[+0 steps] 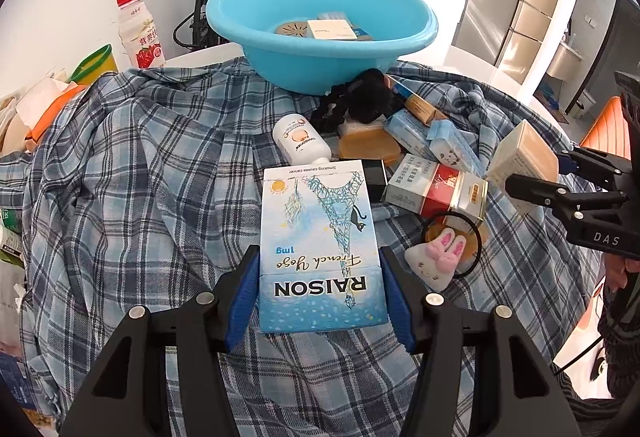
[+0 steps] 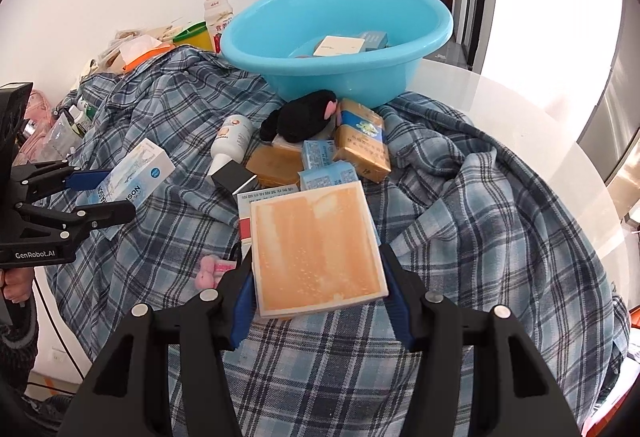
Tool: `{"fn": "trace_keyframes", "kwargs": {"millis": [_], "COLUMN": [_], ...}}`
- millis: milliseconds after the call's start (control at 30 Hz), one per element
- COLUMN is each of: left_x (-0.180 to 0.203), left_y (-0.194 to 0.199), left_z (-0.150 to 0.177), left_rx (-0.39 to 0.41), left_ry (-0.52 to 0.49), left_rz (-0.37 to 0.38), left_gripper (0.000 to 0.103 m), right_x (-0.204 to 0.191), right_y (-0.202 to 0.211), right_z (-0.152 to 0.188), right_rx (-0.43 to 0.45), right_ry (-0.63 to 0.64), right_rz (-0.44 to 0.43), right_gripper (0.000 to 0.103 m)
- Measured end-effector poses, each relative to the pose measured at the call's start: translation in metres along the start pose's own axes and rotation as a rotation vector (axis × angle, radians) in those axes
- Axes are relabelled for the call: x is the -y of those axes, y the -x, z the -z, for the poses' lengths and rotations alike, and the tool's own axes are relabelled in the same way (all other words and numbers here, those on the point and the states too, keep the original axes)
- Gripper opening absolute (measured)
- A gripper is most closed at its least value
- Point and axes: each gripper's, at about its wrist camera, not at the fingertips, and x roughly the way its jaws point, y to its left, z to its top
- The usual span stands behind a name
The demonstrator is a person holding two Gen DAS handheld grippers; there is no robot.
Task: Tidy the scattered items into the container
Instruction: 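Carry the RAISON box and soap bar in both tools over the blue basin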
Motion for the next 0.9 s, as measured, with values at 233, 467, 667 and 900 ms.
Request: {"fn": "trace_keyframes", "kwargs": {"millis": [233,467,667,900], "left_x": [0.004,0.002,-0.002,-0.014], "left_y": [0.002,0.016,0.019,0.012], "left_z": [-0.016,-0.050,-0.090,-0.144], "left_rx": [0.009,0.083,0.123,0.098], "left_ry": [-0.042,-0.044,-0.037,0.024], "left_rz": [-0.024,-0.042,-0.038,0.085], "left_gripper": [0.059,0.059,0.059,0.059], "right_x": [0.001,0.002,0.009,0.024], "right_y": [0.007,0.019,0.034,0.041], "right_z": [-0.014,-0.042,-0.076,-0.126], "right_rx": [0.026,0.072,0.145,0.188], "right_ry": [0.017,0.035,0.032,0.021], "right_rz": [0.008,0.027,0.053,0.074], "right_gripper": [0.054,0.054,0.054,0.054]}}
